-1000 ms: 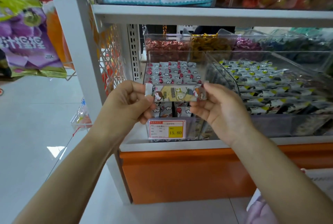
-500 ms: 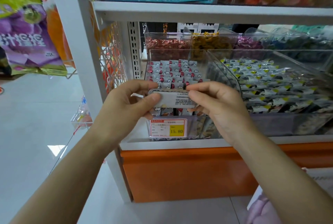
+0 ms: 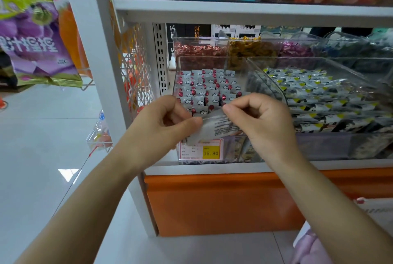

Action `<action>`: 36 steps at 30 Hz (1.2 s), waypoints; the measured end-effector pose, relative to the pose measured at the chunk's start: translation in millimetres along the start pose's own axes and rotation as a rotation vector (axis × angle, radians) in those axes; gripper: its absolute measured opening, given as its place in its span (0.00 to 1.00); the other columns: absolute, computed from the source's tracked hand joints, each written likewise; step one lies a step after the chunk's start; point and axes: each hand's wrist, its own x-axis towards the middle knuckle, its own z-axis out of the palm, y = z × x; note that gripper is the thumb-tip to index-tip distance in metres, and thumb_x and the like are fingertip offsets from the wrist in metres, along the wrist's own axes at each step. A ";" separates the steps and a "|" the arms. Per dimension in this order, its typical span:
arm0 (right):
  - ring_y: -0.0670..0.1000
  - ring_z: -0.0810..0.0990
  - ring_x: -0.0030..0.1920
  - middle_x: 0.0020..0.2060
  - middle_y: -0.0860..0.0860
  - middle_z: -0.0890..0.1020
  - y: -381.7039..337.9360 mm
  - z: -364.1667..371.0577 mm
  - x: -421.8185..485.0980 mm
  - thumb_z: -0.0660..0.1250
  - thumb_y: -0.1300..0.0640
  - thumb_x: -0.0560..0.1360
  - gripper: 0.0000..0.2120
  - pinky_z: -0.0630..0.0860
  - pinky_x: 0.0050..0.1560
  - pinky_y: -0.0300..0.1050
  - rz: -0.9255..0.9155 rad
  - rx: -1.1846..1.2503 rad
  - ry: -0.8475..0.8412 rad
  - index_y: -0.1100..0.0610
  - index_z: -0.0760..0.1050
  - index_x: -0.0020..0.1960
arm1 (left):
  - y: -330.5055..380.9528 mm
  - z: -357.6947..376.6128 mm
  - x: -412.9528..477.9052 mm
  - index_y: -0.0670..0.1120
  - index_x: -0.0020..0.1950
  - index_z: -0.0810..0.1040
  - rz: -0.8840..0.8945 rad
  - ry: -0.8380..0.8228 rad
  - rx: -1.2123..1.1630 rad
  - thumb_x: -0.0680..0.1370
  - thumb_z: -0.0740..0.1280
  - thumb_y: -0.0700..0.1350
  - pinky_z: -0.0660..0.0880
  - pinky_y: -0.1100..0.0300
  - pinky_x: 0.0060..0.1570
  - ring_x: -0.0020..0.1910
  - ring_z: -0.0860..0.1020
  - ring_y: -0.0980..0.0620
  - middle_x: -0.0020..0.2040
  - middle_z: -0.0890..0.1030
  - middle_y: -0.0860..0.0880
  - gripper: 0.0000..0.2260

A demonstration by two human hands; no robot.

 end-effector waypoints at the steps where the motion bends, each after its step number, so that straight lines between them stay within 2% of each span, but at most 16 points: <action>1: 0.42 0.80 0.37 0.35 0.45 0.82 -1.1 0.4 -0.8 0.70 0.59 0.73 0.07 0.77 0.37 0.35 -0.020 -0.016 -0.012 0.49 0.79 0.38 | -1.6 -0.1 0.2 0.42 0.39 0.76 0.008 0.018 0.035 0.71 0.70 0.50 0.72 0.65 0.28 0.28 0.73 0.58 0.35 0.79 0.43 0.11; 4: 0.42 0.81 0.38 0.36 0.45 0.82 -2.5 0.8 -0.4 0.70 0.59 0.73 0.07 0.77 0.36 0.35 -0.016 -0.014 -0.040 0.50 0.79 0.38 | -4.5 -3.9 1.4 0.46 0.36 0.78 0.073 0.032 0.175 0.73 0.68 0.50 0.70 0.67 0.29 0.29 0.73 0.58 0.33 0.79 0.48 0.10; 6: 0.43 0.81 0.38 0.37 0.45 0.83 -2.9 0.4 0.0 0.70 0.59 0.73 0.07 0.78 0.36 0.35 -0.011 -0.013 -0.056 0.50 0.79 0.38 | -5.7 -7.7 2.6 0.47 0.39 0.81 0.113 -0.008 0.291 0.74 0.67 0.50 0.72 0.65 0.32 0.33 0.76 0.57 0.34 0.80 0.51 0.08; 11: 0.42 0.81 0.38 0.36 0.45 0.83 -2.3 1.2 0.1 0.70 0.60 0.72 0.06 0.78 0.37 0.36 0.003 0.002 -0.083 0.50 0.80 0.39 | -9.1 -14.5 6.2 0.52 0.41 0.79 0.118 -0.070 0.364 0.75 0.66 0.48 0.74 0.68 0.35 0.36 0.77 0.60 0.38 0.81 0.53 0.04; 15: 0.42 0.81 0.36 0.34 0.46 0.83 0.1 2.4 -0.1 0.70 0.60 0.73 0.06 0.76 0.34 0.34 0.043 0.043 -0.062 0.52 0.81 0.38 | -8.1 -13.5 6.1 0.49 0.42 0.80 0.129 -0.062 0.323 0.75 0.65 0.51 0.74 0.61 0.38 0.35 0.76 0.56 0.38 0.81 0.49 0.08; 18: 0.41 0.81 0.34 0.32 0.46 0.83 2.4 2.0 0.4 0.70 0.60 0.73 0.08 0.74 0.32 0.31 0.090 0.091 0.004 0.51 0.80 0.36 | -4.5 -14.6 4.4 0.52 0.43 0.80 0.098 -0.082 0.200 0.68 0.64 0.59 0.74 0.68 0.36 0.37 0.77 0.59 0.39 0.81 0.52 0.13; 21: 0.48 0.82 0.37 0.34 0.49 0.83 6.1 0.3 1.6 0.70 0.57 0.73 0.07 0.80 0.41 0.45 0.145 0.096 0.029 0.51 0.81 0.37 | -2.6 -15.9 3.4 0.53 0.47 0.80 0.032 -0.133 0.084 0.64 0.68 0.56 0.78 0.67 0.39 0.41 0.80 0.57 0.43 0.83 0.51 0.15; 23: 0.52 0.82 0.40 0.34 0.51 0.83 7.9 -0.8 2.7 0.70 0.56 0.73 0.06 0.80 0.46 0.55 0.189 0.129 0.036 0.52 0.82 0.37 | -2.2 -17.5 3.2 0.55 0.49 0.80 0.013 -0.135 0.050 0.63 0.69 0.54 0.78 0.68 0.39 0.42 0.81 0.58 0.44 0.84 0.51 0.15; 26: 0.53 0.83 0.41 0.34 0.49 0.84 8.3 -1.5 4.1 0.70 0.56 0.73 0.07 0.79 0.48 0.60 0.222 0.148 0.043 0.50 0.82 0.36 | -2.9 -18.8 3.7 0.58 0.49 0.79 0.029 -0.146 0.071 0.69 0.71 0.47 0.76 0.72 0.40 0.42 0.81 0.61 0.42 0.84 0.56 0.10; 30: 0.51 0.83 0.39 0.35 0.48 0.84 8.5 -1.5 4.3 0.69 0.56 0.73 0.07 0.80 0.44 0.56 0.196 0.109 0.029 0.49 0.82 0.37 | -6.5 -15.4 4.5 0.56 0.45 0.79 0.093 -0.019 0.168 0.73 0.70 0.41 0.76 0.72 0.42 0.42 0.80 0.62 0.41 0.83 0.56 0.09; 33: 0.49 0.83 0.34 0.35 0.49 0.84 6.6 -0.9 3.8 0.69 0.58 0.74 0.07 0.79 0.33 0.43 0.164 0.117 -0.009 0.50 0.81 0.38 | -6.3 -13.7 3.8 0.54 0.45 0.80 0.188 0.024 0.303 0.74 0.68 0.41 0.71 0.77 0.39 0.41 0.77 0.68 0.41 0.80 0.60 0.07; 36: 0.48 0.82 0.34 0.35 0.50 0.84 7.1 -1.9 3.8 0.68 0.59 0.74 0.07 0.77 0.30 0.37 0.164 0.149 -0.025 0.52 0.81 0.39 | -7.2 -14.3 4.7 0.50 0.48 0.81 0.233 0.017 0.367 0.75 0.67 0.42 0.70 0.78 0.38 0.42 0.76 0.69 0.42 0.78 0.61 0.05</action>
